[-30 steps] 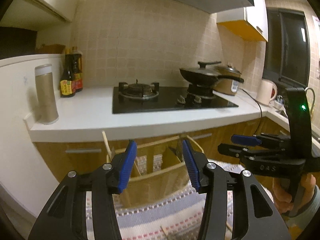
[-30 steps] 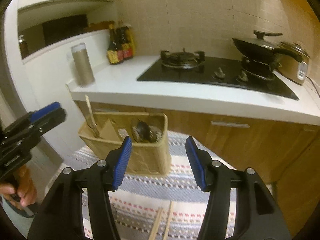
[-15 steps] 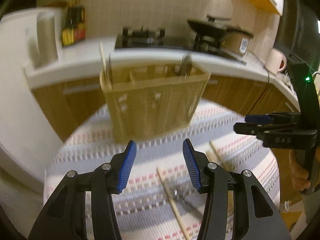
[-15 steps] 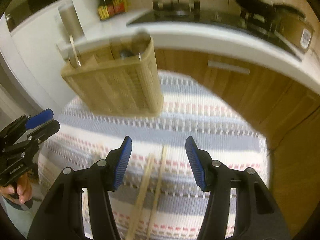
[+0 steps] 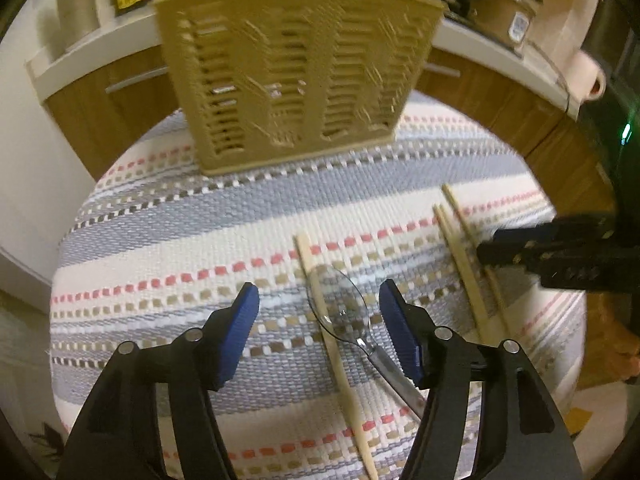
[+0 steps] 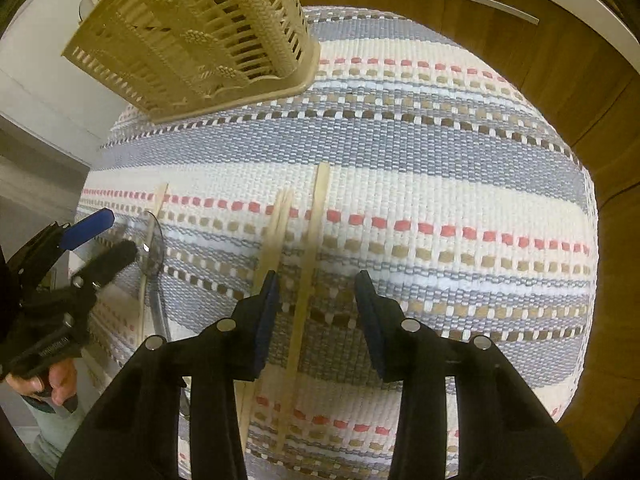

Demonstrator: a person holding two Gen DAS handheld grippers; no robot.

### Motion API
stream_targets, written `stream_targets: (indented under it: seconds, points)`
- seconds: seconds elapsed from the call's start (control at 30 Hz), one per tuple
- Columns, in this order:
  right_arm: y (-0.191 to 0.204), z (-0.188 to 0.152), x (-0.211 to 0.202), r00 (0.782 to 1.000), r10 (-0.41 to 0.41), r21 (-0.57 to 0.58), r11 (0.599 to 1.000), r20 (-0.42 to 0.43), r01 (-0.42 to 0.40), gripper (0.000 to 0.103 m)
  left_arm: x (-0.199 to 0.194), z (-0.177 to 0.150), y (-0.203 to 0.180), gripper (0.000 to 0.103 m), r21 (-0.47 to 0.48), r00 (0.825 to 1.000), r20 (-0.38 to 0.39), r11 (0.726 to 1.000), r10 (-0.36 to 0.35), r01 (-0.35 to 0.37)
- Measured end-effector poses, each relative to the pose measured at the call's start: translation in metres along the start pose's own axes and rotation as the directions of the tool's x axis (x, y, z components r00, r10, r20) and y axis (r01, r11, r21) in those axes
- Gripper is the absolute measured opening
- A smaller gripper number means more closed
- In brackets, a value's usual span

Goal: Organize utensils
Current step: 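Close the left tool on the last clear spoon while the right tool grasps a chopstick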

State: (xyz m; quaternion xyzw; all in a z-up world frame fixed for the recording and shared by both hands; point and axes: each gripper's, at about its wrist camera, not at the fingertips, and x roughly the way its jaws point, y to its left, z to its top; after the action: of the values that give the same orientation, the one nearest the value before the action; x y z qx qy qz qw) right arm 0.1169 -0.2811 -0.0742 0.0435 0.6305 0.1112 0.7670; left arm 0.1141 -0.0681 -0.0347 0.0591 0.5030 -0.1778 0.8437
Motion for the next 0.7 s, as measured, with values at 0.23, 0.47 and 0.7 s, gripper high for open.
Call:
stream_targets:
  seconds: [0.23,0.47,0.7]
  points:
    - [0.004,0.006,0.002,0.999,-0.034,-0.031,0.999,-0.017,0.034,0.032,0.015,-0.004,-0.022,0.061,0.09,0.995,-0.038,0.992,0.089,-0.085]
    - [0.027,0.013,0.015,0.992,-0.119,-0.071,0.991,-0.038,0.116,0.027,0.023,0.001,-0.03,0.056,0.115,0.991,-0.055,0.986,0.124,-0.117]
    - [0.042,0.017,0.024,0.981,-0.192,-0.115,0.975,-0.028,0.188,0.007,0.028,0.01,-0.047,0.037,0.165,0.989,-0.026,0.976,0.148,-0.142]
